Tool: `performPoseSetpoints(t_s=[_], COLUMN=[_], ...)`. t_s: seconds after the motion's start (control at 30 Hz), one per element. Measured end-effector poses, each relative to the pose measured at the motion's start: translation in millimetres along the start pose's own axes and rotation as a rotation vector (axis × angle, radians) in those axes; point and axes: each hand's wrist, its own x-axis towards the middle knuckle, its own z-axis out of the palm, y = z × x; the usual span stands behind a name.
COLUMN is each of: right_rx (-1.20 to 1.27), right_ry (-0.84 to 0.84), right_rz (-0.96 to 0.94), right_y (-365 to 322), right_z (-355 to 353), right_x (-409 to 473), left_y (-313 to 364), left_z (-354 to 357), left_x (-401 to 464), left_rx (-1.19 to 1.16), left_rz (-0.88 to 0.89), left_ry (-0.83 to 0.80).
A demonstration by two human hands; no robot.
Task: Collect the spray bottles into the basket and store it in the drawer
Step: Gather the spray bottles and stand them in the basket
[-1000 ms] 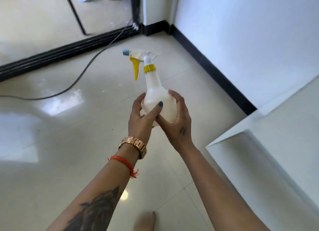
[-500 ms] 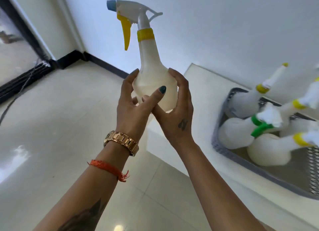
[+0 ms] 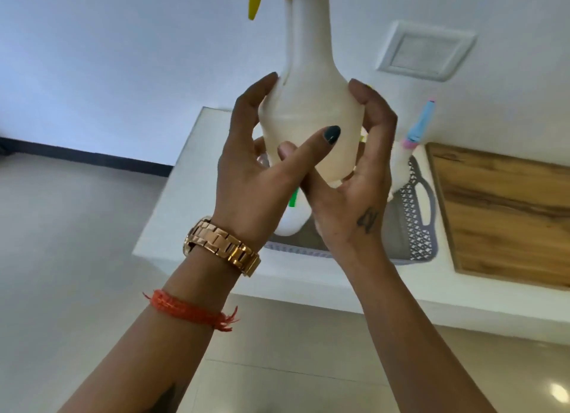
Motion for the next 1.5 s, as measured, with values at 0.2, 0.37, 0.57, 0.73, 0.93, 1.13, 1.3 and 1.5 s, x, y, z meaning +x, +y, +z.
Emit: performPoseSetpoints(t_s=[0.2,0.37,0.57,0.73,0.93,1.13,1.3,1.5], right_rx=[-0.041,-0.070,0.142,0.088,-0.153,-0.440,-0.484,-0.369], right_ry=[0.126,0.151,0.033,0.035,-0.039,-0.069,-0.097,-0.233], right_rz=[0.007,0.022,0.240,0.390,0.563,0.522,0.458,0.516], right_y=[3.7,13.2,27.4,39.5,60.1,81.0,105.3,125.7], right_z=[-68.5,-124.4,-194.1,-223.9,-225.6,-201.8,-186.1,-185.3], right_x=[9.3,7.6,-7.7,-3.7,13.1,22.4,30.5,41.7], left_y=[11.8,13.7,-9.1,-44.9,-91.7,-123.4,-139.6,-146.0], left_z=[63.7,113.6,167.5,194.0,201.8,204.2,202.9,197.6], left_x=[-5.6,-18.7,-44.2,-61.7,-65.7,-60.6,-48.8,-37.5], left_rx=[0.007,0.021,0.060,0.160,0.282,0.372,0.374,0.403], left_rz=[0.059,0.069,0.070,0.118,0.159,0.161,0.114,0.055], left_ry=[-0.187,-0.321,-0.380,-0.335,-0.322,-0.183,-0.141,-0.186])
